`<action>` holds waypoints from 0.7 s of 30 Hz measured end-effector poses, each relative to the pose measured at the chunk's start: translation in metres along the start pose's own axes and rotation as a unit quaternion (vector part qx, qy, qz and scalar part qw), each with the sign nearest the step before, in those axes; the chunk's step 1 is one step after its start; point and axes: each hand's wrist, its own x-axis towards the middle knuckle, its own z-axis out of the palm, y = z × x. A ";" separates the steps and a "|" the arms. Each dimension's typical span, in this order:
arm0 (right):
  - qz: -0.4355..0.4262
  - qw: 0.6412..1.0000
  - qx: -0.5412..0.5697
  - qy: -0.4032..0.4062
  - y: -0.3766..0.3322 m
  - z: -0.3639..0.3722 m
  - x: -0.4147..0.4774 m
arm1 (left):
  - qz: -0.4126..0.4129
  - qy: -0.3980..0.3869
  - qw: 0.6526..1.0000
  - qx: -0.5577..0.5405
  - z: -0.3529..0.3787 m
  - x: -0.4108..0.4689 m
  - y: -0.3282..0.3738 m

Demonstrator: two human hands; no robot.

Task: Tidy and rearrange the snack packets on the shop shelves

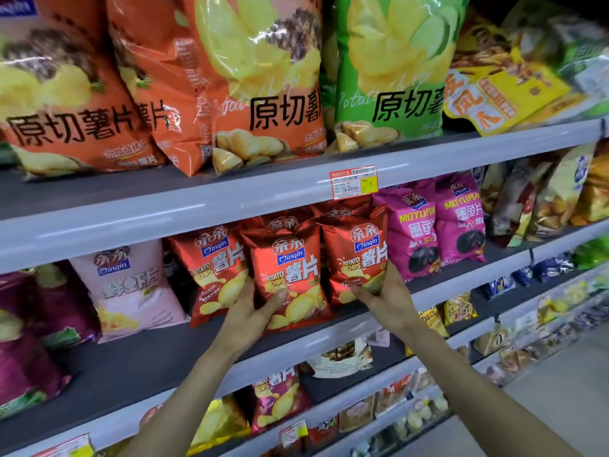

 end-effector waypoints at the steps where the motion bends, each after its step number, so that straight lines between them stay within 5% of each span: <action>1: -0.002 1.000 -0.020 0.000 -0.001 -0.002 -0.005 | 0.004 -0.001 1.000 0.031 -0.003 -0.006 0.002; 10: -0.019 0.977 -0.213 -0.016 -0.021 -0.056 -0.083 | 0.054 0.036 0.933 0.354 -0.004 -0.070 0.037; 21: -0.013 0.953 -0.294 0.069 0.002 -0.167 -0.087 | 0.155 -0.083 0.894 0.413 0.152 -0.036 0.131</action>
